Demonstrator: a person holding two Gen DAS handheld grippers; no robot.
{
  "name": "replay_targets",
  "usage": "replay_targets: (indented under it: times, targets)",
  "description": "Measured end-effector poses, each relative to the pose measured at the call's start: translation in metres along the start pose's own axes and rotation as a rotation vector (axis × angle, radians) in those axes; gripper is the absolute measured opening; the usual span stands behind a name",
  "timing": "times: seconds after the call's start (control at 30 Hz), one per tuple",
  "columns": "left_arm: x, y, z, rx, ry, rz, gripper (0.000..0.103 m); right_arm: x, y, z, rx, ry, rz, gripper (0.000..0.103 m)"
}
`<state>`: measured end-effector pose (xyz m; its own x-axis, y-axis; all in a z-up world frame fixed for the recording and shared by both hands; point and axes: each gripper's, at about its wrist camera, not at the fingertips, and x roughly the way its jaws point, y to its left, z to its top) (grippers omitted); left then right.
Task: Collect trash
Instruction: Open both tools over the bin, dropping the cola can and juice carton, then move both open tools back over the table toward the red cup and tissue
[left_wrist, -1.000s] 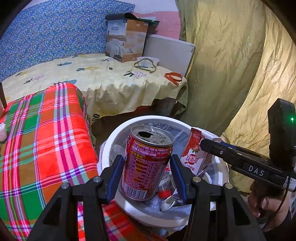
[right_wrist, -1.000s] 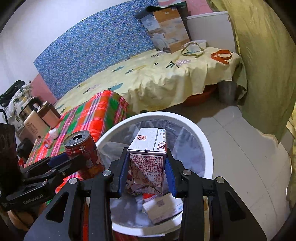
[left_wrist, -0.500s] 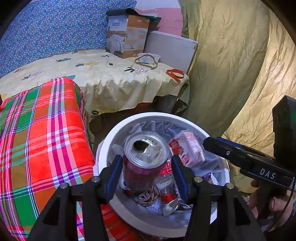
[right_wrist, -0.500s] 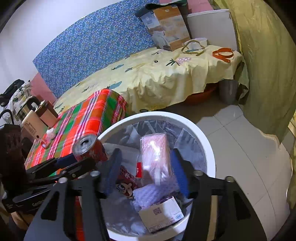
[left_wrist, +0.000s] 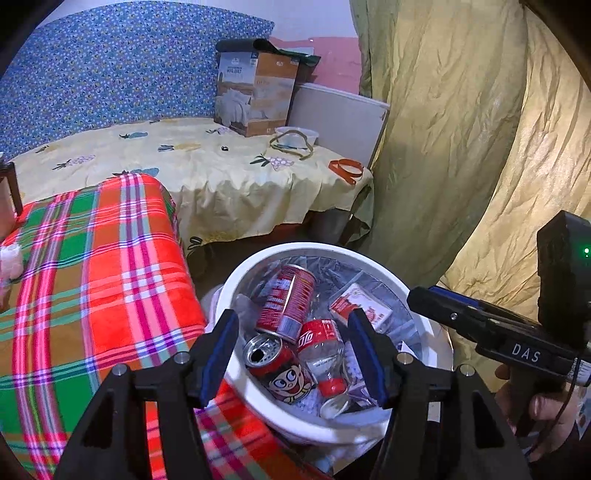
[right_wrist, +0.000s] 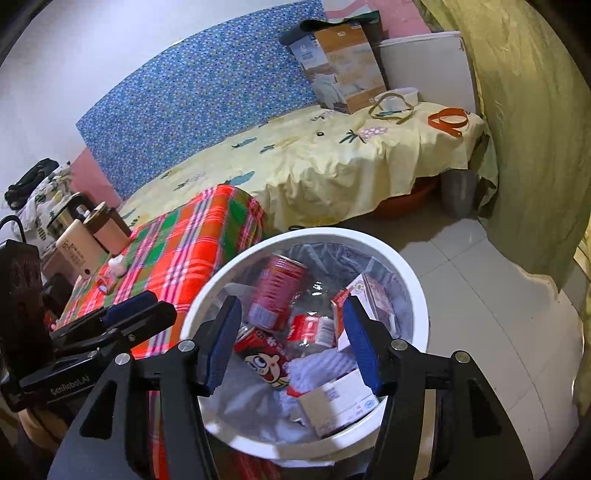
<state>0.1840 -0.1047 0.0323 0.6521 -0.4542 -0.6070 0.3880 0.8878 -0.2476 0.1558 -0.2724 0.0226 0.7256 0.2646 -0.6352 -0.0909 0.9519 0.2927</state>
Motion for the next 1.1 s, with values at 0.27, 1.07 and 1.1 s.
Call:
replay_targets:
  times: [0.27, 1.07, 1.1]
  targets:
    - [-0.032, 0.012, -0.011, -0.034, -0.042, 0.041, 0.063, -0.013, 0.021, -0.003, -0.05, -0.031, 0.035, 0.059]
    - [-0.096, 0.079, -0.043, -0.124, -0.091, 0.204, 0.063, 0.008, 0.098, -0.02, -0.161, 0.076, 0.172, 0.059]
    - [-0.098, 0.083, -0.043, -0.128, -0.092, 0.211, 0.063, 0.008, 0.1, -0.021, -0.166, 0.079, 0.172, 0.059]
